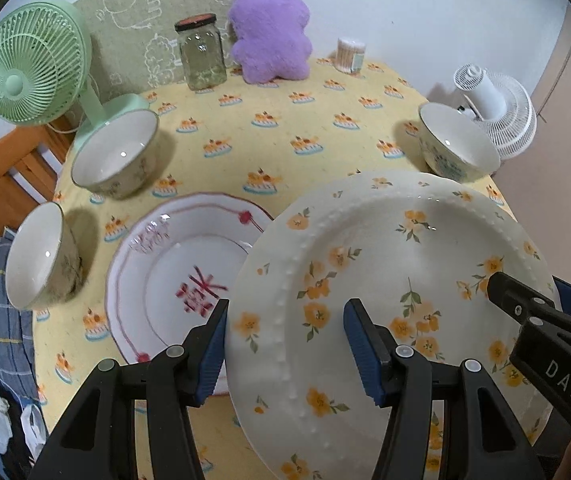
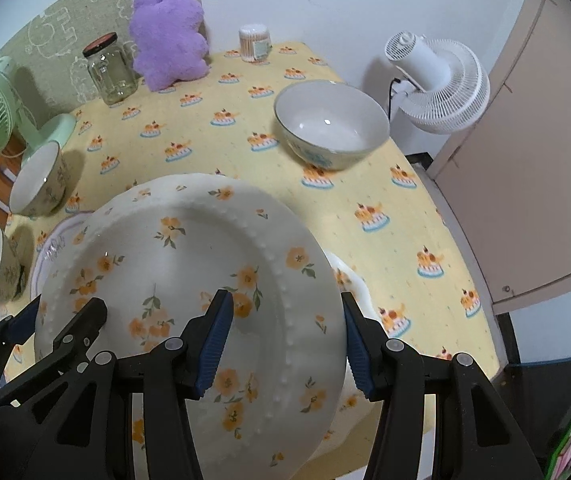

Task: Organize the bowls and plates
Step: 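Lower the large plate onto the smaller orange-flower plate with both grippers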

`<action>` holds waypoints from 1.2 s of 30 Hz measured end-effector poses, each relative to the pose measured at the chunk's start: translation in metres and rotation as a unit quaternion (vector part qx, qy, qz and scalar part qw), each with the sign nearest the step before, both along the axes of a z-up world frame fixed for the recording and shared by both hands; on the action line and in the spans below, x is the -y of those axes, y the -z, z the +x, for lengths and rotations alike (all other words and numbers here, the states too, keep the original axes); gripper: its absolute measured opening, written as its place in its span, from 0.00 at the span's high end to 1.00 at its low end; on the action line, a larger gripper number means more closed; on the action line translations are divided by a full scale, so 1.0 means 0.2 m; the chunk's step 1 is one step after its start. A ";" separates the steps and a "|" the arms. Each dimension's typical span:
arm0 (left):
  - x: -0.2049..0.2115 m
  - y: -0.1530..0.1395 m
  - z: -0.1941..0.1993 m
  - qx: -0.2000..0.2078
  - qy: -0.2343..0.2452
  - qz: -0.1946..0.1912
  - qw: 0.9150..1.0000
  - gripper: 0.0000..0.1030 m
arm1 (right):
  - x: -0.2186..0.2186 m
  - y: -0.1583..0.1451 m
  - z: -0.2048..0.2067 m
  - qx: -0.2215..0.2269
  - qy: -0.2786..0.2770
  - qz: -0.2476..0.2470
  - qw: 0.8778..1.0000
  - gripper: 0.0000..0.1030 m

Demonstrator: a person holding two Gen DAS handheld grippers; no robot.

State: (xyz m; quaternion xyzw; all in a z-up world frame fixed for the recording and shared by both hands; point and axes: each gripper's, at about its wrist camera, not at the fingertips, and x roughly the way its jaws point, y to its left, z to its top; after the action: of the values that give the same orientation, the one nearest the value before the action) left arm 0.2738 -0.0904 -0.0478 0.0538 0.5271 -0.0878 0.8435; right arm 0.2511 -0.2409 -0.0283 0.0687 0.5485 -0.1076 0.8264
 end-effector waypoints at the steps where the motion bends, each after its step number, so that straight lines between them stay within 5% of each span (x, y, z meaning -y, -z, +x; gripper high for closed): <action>1: 0.02 0.01 -0.01 -0.003 0.000 -0.001 1.000 0.44 | 0.02 0.01 -0.01 -0.002 0.001 0.002 1.000 0.45; 20: 0.35 0.23 -0.14 -0.068 -0.081 -0.019 0.994 0.44 | 0.41 0.19 -0.04 -0.045 -0.060 0.011 0.997 0.45; 36: 0.37 0.29 -0.18 -0.074 -0.109 -0.004 0.991 0.43 | 0.41 0.27 -0.06 -0.050 -0.105 0.015 0.993 0.45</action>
State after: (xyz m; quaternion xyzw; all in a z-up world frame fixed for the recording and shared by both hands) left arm 0.2375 -0.1651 -0.1062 -0.0143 0.5904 -0.0014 0.8070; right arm 0.2385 -0.3234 -0.0830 0.0181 0.5951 -0.0152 0.8033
